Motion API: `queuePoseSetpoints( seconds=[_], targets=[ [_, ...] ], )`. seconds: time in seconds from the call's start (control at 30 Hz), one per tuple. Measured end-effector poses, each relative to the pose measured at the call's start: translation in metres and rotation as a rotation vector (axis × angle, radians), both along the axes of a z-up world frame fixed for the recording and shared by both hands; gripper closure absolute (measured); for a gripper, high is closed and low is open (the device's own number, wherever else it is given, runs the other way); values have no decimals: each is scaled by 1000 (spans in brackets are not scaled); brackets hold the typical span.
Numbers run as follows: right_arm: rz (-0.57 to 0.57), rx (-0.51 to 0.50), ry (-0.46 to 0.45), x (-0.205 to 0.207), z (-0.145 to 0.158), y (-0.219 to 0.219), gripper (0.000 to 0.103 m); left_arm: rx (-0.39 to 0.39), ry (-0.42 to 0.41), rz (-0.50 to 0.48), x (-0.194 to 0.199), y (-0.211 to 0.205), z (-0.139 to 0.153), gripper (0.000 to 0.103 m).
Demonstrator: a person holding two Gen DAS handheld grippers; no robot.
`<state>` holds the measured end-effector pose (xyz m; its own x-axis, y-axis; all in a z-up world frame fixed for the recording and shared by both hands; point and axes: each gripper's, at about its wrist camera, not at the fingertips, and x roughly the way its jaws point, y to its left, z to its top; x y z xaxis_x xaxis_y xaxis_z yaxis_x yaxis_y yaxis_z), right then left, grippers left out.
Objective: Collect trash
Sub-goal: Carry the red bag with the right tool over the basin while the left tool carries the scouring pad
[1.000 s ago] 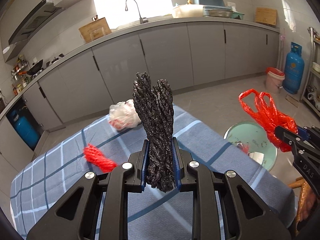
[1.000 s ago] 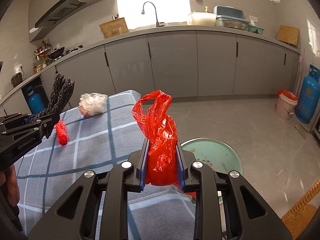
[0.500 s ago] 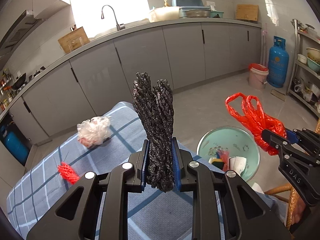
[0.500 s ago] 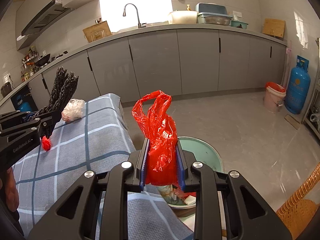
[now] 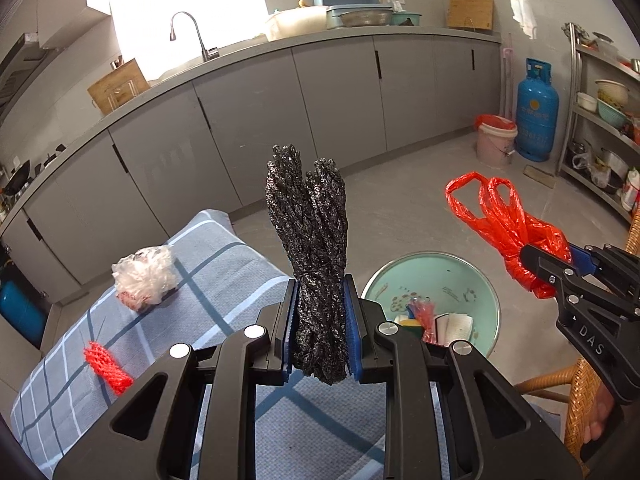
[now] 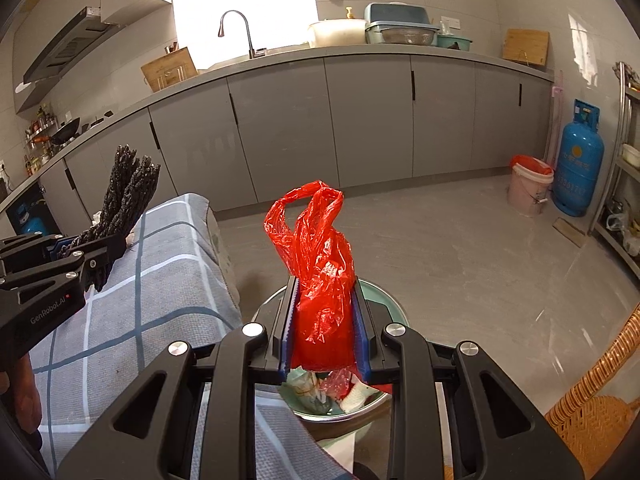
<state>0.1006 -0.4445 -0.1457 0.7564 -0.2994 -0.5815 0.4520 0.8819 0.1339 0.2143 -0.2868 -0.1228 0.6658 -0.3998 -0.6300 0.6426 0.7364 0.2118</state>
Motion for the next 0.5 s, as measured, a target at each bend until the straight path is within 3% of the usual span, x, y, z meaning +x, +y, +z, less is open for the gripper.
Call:
queuePoseSetpoints(
  seconds=[0.5],
  targets=[
    [-33, 11, 28, 3, -16, -31, 77, 29, 30, -66, 1, -44, -21, 81]
  ],
)
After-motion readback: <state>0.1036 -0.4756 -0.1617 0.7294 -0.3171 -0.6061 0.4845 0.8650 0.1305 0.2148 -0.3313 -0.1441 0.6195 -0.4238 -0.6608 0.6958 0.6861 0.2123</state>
